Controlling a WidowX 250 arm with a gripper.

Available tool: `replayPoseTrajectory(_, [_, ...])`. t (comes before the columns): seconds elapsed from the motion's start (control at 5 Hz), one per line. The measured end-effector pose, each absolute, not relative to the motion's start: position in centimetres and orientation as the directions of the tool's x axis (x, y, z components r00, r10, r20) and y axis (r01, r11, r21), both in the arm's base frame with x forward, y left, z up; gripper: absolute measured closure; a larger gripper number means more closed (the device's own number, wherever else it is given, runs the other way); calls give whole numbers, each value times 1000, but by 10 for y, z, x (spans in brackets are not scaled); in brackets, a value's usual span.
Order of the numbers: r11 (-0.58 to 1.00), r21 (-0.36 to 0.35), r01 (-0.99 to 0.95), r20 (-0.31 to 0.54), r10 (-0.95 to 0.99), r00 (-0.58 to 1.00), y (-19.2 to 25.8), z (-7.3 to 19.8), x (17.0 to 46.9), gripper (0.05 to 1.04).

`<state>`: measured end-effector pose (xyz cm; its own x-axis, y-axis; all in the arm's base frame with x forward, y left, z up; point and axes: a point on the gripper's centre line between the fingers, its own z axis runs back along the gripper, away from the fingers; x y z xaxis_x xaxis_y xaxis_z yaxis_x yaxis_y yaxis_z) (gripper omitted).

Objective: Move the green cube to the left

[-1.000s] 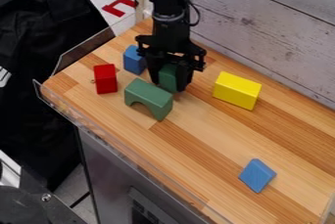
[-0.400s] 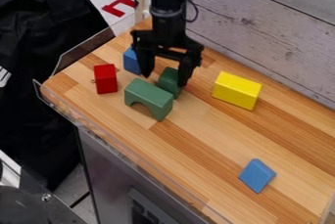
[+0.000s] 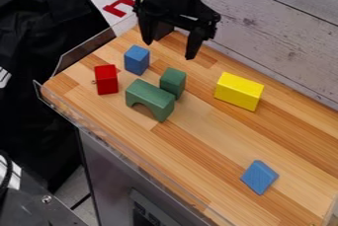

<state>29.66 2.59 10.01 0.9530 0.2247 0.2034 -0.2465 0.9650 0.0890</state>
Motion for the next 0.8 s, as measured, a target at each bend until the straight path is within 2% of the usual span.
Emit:
replayPoseTrajectory(0.2, [971,65,-231,193,215,957,15,102,293,83])
replayPoseTrajectory(0.6, [984,-24,-178,123,179,976,-7,86,279,83])
replayPoseTrajectory(0.8, [987,-35,-156,93,159,983,-16,79,270,83])
